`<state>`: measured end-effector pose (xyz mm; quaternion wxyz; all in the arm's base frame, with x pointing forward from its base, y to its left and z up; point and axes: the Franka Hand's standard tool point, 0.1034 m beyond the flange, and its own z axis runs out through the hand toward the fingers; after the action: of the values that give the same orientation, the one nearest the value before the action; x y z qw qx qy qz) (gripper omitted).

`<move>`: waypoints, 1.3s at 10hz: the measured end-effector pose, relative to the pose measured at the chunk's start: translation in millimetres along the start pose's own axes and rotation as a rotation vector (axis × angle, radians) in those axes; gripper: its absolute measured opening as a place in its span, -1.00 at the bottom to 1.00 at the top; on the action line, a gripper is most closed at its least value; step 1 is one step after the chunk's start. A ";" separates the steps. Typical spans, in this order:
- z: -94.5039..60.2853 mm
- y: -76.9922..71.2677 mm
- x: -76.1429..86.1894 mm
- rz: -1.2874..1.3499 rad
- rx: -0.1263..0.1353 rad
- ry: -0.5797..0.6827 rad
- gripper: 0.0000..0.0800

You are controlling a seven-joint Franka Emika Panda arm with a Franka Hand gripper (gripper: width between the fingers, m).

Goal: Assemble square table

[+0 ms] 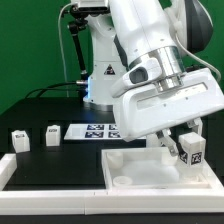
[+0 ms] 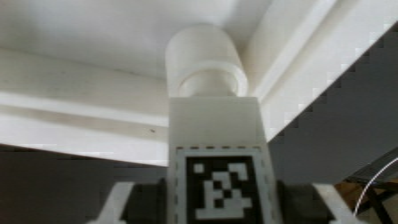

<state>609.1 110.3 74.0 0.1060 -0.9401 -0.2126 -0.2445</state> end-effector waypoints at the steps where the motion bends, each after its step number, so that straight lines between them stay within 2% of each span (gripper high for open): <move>1: -0.2 -1.2 -1.0 -0.002 -0.007 0.009 -0.27; 3: 1.3 -4.5 -5.4 0.001 -0.021 0.019 -0.27; 5: 1.1 -3.8 -5.3 0.001 -0.021 0.019 -0.26; 6: 1.1 -3.7 -5.3 0.001 -0.021 0.019 0.35; 7: 1.1 -3.7 -5.3 0.001 -0.021 0.019 0.35; 8: 1.1 -3.7 -5.3 0.002 -0.021 0.019 0.56; 13: 1.1 -3.6 -5.4 0.002 -0.021 0.019 0.62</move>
Offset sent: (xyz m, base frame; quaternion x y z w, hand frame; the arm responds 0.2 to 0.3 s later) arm 0.0000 0.0000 0.0000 0.0000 0.0000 0.0000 1.0000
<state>603.7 112.0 70.7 0.0982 -0.9390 -0.2082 -0.2556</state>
